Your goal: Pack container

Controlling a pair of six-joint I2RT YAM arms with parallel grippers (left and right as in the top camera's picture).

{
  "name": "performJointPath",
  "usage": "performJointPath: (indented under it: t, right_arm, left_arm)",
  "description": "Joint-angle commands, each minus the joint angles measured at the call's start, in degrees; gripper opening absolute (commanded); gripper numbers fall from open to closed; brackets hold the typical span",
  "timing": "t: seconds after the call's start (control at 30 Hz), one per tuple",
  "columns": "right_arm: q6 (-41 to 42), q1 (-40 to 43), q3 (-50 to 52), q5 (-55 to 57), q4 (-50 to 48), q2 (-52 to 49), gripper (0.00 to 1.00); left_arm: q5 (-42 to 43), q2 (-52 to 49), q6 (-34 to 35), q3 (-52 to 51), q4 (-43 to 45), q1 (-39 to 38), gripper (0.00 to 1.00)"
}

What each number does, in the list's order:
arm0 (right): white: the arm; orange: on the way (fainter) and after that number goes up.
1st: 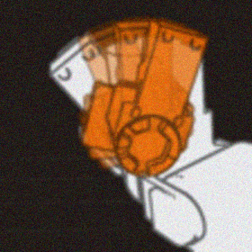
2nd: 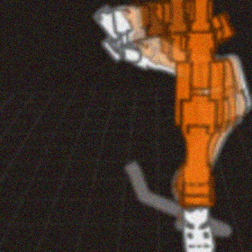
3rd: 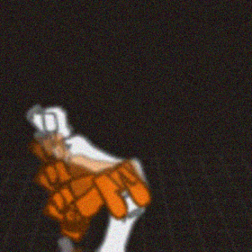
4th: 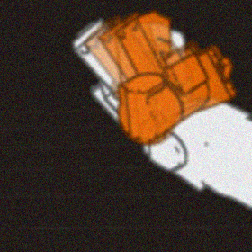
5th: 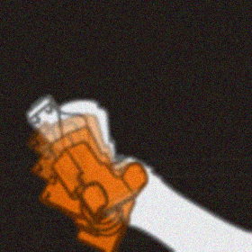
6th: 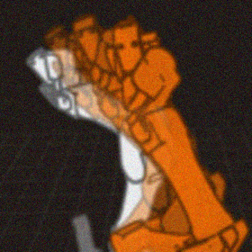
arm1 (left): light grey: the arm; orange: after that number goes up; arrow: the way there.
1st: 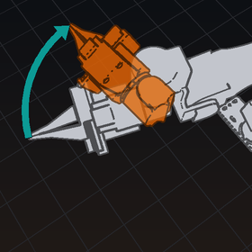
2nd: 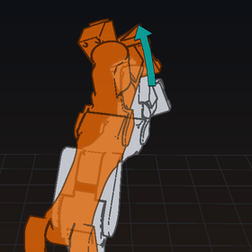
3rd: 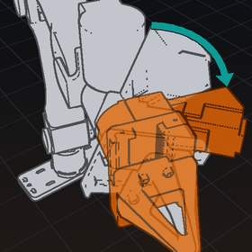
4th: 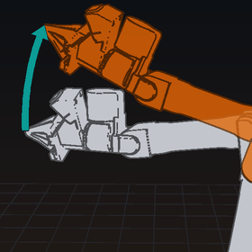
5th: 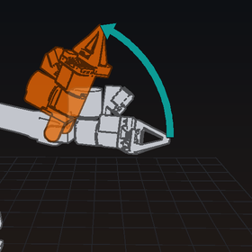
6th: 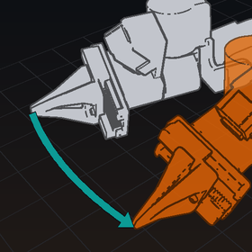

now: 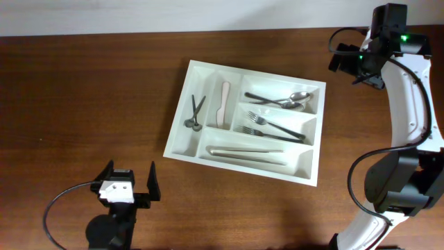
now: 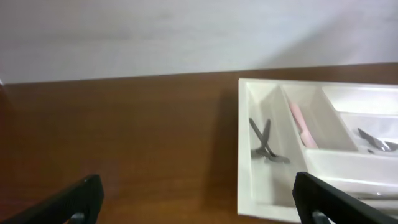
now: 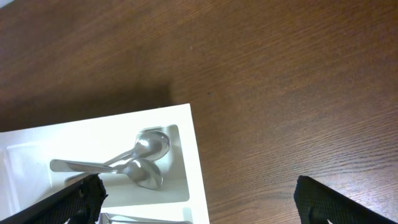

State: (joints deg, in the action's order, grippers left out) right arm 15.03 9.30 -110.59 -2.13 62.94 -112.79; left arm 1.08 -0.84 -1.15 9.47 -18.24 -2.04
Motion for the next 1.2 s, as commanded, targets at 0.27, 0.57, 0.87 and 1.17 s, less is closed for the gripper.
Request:
performJointPath:
  t: [0.27, 0.57, 0.87, 1.17]
  right_arm:
    - [0.5, 0.1, -0.9, 0.7, 0.0, -0.1, 0.99]
    - [0.5, 0.1, -0.9, 0.7, 0.0, -0.1, 0.99]
    - [0.5, 0.1, -0.9, 0.7, 0.0, -0.1, 0.99]
    - [0.5, 0.1, -0.9, 0.7, 0.0, -0.1, 0.99]
  left_arm:
    - [2.4, 0.6, -2.3, -3.6, -1.1, 0.5, 0.99]
    - [2.6, 0.5, -3.7, -3.6, -0.9, 0.5, 0.99]
    - [2.6, 0.5, -3.7, -3.6, -0.9, 0.5, 0.99]
    - [2.6, 0.5, -3.7, -3.6, -0.9, 0.5, 0.99]
